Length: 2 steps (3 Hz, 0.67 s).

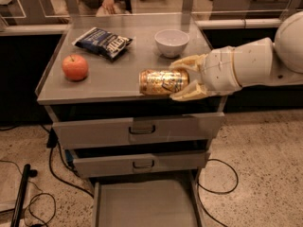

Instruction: Pick orange can from bottom drawer and place on counter

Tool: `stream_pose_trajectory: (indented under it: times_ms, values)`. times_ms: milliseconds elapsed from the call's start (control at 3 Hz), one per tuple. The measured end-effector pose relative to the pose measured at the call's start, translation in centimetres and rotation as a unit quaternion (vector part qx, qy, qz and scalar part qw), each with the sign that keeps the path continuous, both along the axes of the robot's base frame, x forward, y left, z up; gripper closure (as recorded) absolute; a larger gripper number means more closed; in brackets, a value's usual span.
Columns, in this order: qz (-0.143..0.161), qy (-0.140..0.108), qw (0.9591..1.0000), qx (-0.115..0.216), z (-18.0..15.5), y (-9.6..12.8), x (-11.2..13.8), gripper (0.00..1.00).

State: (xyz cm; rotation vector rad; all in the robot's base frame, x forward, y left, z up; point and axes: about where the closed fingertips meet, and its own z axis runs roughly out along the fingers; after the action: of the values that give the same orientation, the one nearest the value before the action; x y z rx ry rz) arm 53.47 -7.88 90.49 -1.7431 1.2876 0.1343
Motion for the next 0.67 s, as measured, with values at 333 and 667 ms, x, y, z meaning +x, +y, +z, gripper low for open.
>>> stream_pose_trajectory:
  times_ms: [333, 667]
  values:
    - [0.0, 0.012, 0.9992, 0.038, 0.9, 2.8, 3.9, 1.0]
    - [-0.005, 0.03, 0.9976, 0.062, 1.0, 4.8, 6.5, 1.0]
